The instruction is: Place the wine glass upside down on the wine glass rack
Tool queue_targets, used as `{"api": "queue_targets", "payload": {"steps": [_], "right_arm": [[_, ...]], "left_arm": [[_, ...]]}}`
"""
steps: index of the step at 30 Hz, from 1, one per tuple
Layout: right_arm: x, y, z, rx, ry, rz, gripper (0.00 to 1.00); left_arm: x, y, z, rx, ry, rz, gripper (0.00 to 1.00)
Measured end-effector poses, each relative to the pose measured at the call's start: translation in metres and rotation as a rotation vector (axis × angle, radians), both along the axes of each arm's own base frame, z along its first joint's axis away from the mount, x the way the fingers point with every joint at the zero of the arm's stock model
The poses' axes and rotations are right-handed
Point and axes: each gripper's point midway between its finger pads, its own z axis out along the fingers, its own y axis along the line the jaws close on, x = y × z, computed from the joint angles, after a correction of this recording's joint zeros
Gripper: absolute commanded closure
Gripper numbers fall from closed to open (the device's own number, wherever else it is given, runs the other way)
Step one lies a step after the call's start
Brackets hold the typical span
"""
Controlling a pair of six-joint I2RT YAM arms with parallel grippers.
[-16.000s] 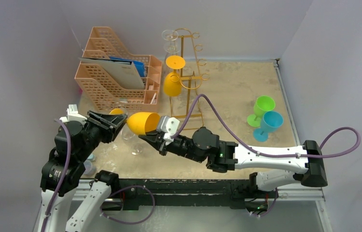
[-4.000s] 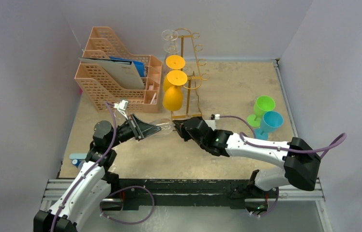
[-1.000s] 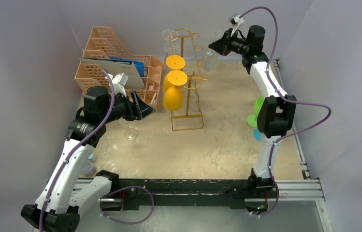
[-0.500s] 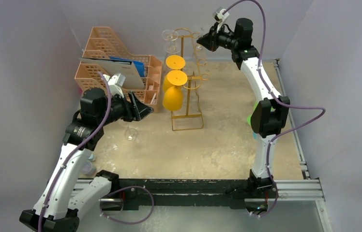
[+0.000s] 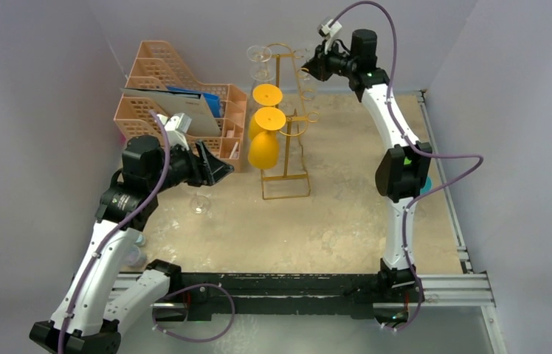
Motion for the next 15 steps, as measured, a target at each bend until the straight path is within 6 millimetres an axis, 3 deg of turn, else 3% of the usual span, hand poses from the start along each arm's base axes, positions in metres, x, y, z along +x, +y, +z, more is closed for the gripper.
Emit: {"api": "queue_targets", "payload": {"steps": [15], "right_arm": [[0.0017,0.0102,0.0046,-0.013,-0.052,0.018,1.0]], "left_arm": [[0.0027,-0.0005,-0.0052,0.011,0.011,-0.003,0.43]]}}
